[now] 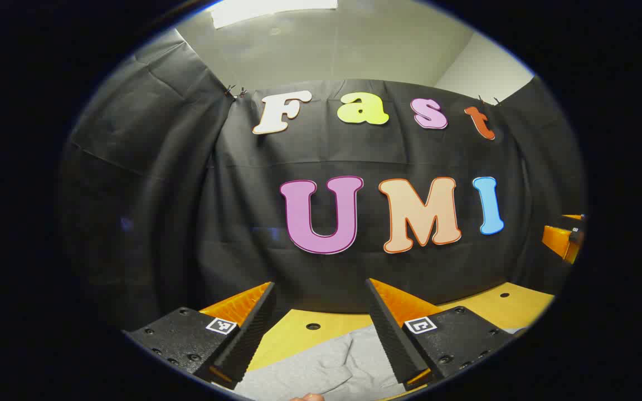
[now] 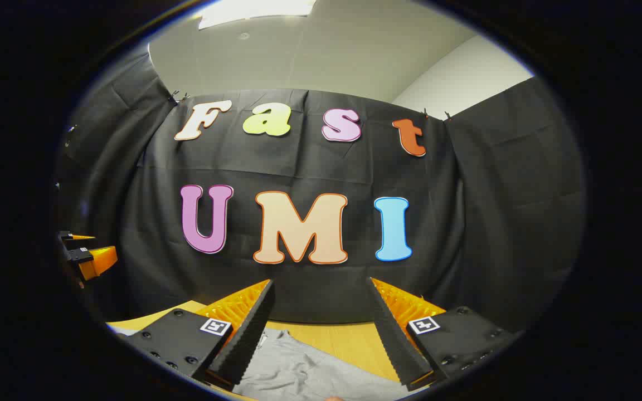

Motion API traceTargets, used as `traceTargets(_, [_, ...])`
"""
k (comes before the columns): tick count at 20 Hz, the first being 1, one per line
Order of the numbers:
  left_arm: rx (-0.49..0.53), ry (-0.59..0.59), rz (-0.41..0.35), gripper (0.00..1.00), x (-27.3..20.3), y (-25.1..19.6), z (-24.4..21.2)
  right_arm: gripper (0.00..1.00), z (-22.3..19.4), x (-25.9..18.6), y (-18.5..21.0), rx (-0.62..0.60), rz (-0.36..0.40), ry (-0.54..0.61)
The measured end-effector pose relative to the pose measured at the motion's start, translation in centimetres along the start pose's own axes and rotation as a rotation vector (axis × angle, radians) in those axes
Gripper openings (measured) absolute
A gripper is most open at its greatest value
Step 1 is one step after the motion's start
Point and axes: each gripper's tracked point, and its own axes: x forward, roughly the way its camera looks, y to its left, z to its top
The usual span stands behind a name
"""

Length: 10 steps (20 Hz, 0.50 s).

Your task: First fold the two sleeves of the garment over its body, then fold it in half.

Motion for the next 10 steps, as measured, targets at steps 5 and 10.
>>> traceTargets(5, [0.0,0.006,0.015,0.93,-0.57,0.86,-0.35,1.0,0.15,-0.51,0.03,-0.007,0.002,-0.005])
traceTargets(10, [0.001,0.005,0.014,0.93,-0.58,1.06,-0.3,0.99,0.27,-0.84,-0.03,-0.013,-0.003,-0.006])
